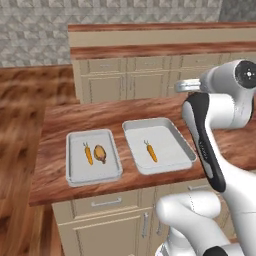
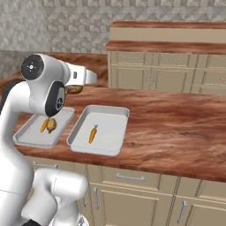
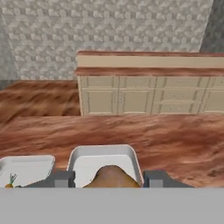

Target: Place one carrot and one chicken drumstick in each tupperware on the nearby counter, to pack two identical lunches.

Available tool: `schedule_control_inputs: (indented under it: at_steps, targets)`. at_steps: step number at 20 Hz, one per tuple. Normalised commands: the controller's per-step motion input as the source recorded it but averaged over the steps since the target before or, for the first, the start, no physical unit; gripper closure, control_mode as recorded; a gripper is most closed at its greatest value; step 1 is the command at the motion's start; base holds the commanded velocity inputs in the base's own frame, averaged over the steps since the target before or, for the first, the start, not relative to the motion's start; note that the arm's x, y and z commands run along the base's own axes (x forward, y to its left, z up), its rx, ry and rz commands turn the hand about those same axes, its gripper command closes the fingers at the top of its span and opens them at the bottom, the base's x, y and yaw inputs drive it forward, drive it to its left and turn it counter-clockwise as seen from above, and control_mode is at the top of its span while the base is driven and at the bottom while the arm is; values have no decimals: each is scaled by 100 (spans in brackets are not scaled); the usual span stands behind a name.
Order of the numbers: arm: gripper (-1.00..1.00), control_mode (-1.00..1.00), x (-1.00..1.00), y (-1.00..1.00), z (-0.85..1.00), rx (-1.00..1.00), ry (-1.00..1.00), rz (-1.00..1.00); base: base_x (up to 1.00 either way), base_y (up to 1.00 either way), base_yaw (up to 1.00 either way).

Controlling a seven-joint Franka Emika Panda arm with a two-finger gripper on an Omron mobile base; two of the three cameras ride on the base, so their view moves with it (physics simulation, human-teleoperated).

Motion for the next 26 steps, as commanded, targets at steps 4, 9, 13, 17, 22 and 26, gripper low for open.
schedule_control_inputs:
  at_steps: [4,9,13,17,22,26]
  targets:
    - [100,-100,5,-10,-31,0,0,20,3,0,8]
    - [100,-100,24,-29,-53,0,0,21,0,0,0]
    - [100,-100,57,-21,-56,0,0,19,0,0,0]
    - [100,-100,80,-1,-61,0,0,16,0,0,0]
    - [100,-100,75,0,-69,0,3,13,0,0,0]
    - [100,-100,66,0,-70,0,9,12,0,0,0]
